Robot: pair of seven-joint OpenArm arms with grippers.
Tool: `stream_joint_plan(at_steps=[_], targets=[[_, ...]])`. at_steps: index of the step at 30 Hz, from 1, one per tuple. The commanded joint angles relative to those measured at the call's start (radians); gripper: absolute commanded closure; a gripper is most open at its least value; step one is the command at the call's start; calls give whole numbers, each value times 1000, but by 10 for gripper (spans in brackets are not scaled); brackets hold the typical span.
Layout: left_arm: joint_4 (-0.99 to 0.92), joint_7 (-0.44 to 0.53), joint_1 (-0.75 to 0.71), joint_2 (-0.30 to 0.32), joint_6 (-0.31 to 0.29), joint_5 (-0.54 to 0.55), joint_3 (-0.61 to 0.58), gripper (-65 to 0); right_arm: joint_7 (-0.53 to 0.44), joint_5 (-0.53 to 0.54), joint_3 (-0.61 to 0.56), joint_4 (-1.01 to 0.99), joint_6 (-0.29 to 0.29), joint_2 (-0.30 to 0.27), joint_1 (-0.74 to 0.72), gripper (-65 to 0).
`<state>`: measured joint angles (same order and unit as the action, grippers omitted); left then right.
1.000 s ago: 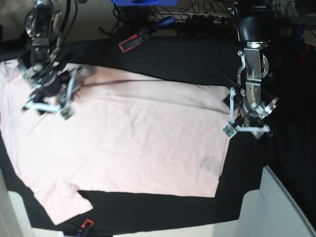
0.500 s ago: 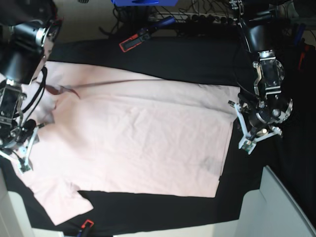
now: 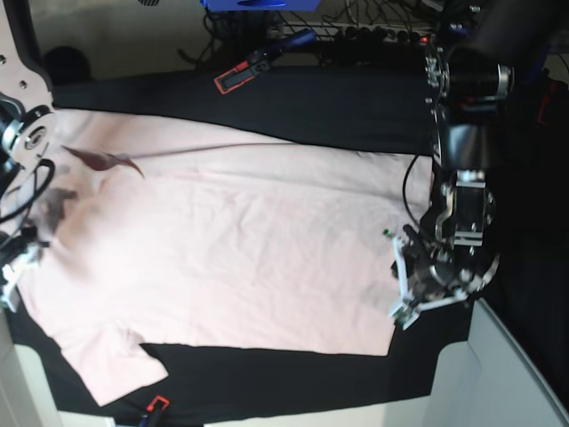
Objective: Fold the T-shirt properly
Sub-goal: 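Release the shirt and raise both grippers away from it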
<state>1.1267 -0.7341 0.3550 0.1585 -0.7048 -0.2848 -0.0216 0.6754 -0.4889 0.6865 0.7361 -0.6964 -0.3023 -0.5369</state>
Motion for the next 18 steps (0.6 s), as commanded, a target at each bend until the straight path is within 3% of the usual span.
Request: stream_joint_plan(at_steps=[1, 4, 7, 10, 14, 18], targets=[[57, -25, -34, 8, 7, -4, 4, -170, -7, 6, 19, 18, -2, -15, 10, -326], [224, -35, -215, 5, 7, 35, 4, -254, -13, 16, 25, 173, -2, 19, 136, -326], [355, -37, -337, 11, 7, 115, 19, -368, -13, 39, 31, 406, -2, 125, 251, -326], [456, -37, -436, 5, 7, 204, 87, -440, -7, 71, 55, 641, -2, 233, 344, -326], [533, -45, -543, 3, 7, 401, 185, -448, 96, 85, 200, 851, -2, 371, 366, -329], [513, -130, -578, 3, 7, 597, 236, -432, 228, 197, 367, 887, -2, 387, 346, -328]])
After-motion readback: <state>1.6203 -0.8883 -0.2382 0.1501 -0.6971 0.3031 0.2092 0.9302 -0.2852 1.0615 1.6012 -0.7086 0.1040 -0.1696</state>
